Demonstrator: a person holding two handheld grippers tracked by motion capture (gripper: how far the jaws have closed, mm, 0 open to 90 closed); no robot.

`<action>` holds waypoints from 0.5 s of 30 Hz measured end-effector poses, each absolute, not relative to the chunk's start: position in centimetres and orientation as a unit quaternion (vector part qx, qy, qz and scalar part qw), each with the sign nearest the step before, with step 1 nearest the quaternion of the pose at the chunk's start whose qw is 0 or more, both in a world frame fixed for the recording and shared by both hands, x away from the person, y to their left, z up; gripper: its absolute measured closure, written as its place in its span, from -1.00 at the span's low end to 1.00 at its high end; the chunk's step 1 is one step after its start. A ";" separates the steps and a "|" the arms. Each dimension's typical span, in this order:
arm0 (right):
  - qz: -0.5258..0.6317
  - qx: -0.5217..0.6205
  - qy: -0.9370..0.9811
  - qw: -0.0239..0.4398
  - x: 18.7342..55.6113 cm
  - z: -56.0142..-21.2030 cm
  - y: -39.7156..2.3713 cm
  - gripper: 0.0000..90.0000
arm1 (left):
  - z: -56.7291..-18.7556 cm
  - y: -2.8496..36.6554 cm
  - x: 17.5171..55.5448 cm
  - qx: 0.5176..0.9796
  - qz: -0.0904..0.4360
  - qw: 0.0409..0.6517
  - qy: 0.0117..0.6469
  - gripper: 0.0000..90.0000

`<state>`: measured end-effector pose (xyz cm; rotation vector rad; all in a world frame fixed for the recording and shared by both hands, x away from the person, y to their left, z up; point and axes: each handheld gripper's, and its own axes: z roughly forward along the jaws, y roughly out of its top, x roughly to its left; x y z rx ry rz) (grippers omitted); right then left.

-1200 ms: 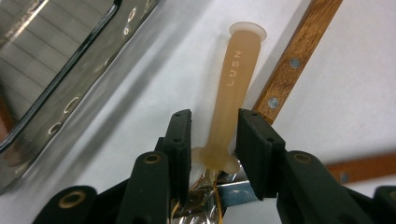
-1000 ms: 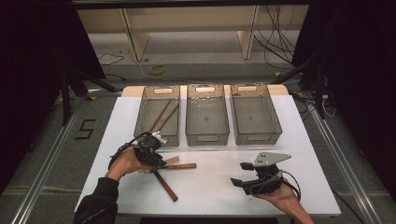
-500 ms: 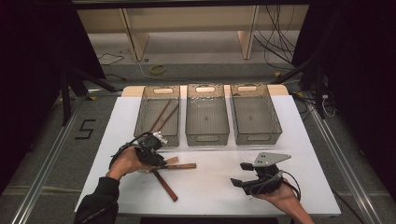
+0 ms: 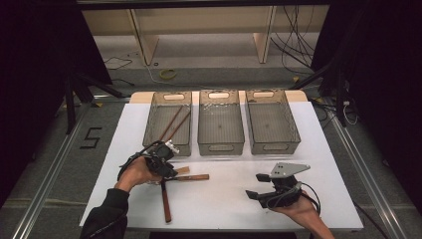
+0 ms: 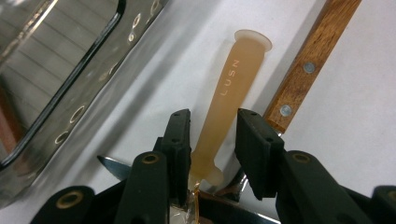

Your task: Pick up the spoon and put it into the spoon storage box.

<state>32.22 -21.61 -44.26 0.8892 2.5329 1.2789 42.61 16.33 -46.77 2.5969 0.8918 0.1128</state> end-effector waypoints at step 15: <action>0.428 0.299 0.849 0.084 32.2 -44.3 -21.6 -0.28 | -46.7 16.1 42.2 0.932 0.023 0.209 0.295 0.71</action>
